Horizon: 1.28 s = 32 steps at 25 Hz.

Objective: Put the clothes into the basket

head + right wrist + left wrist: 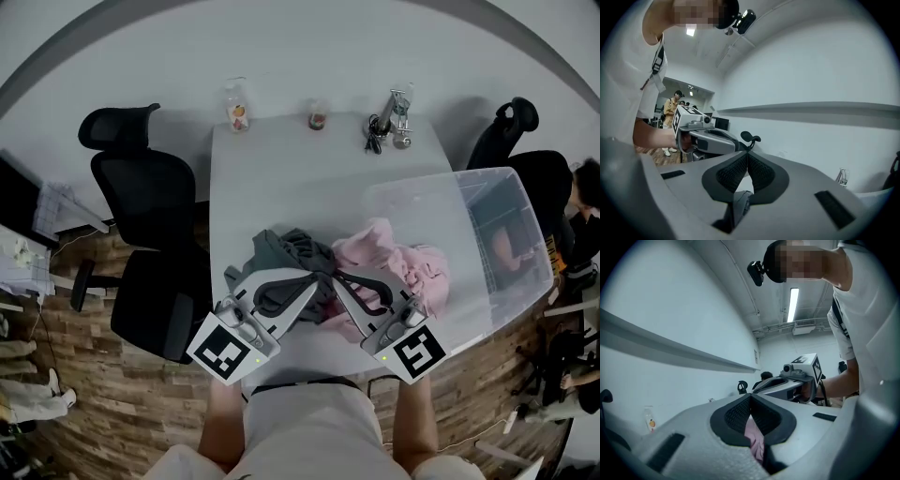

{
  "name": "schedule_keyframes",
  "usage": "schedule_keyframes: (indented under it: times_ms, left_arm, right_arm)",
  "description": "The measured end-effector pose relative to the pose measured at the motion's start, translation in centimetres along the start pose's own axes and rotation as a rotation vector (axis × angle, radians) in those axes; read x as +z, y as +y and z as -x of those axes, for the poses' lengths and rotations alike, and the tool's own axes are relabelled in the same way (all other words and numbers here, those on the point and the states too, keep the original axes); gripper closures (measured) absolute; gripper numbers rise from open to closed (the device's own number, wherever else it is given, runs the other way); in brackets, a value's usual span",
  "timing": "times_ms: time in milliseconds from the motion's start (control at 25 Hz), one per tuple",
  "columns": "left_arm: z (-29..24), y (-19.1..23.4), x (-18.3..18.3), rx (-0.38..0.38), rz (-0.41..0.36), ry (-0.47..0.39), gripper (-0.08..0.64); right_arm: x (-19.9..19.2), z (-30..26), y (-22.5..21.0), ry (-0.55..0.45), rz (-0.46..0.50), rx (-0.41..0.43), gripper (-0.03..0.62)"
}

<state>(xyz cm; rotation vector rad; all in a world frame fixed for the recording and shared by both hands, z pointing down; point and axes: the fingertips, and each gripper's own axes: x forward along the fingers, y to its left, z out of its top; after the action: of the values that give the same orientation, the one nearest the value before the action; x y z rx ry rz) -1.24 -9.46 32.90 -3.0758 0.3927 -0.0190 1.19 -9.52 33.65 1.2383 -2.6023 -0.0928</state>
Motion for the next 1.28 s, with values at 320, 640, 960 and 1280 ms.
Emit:
schedule_keyframes:
  times_ms: [320, 640, 960, 1280]
  left_arm:
    - [3.5, 2.0, -2.0, 0.067, -0.019, 0.016, 0.555]
    - [4.7, 3.4, -4.1, 0.1, -0.028, 0.051, 0.555]
    - [4.9, 4.0, -6.0, 0.115, -0.013, 0.082, 0.555]
    - [4.8, 4.9, -9.1, 0.124, 0.026, 0.131, 0.555]
  right_arm:
    - [-2.9, -4.7, 1.9, 0.146, 0.048, 0.046, 0.584]
    - [-6.3, -7.7, 2.7, 0.274, 0.092, 0.076, 0.517]
    - [-10.4, -9.9, 3.5, 0.428, 0.169, 0.154, 0.387]
    - [-14.6, -11.9, 4.2, 0.542, 0.188, 0.215, 0.309]
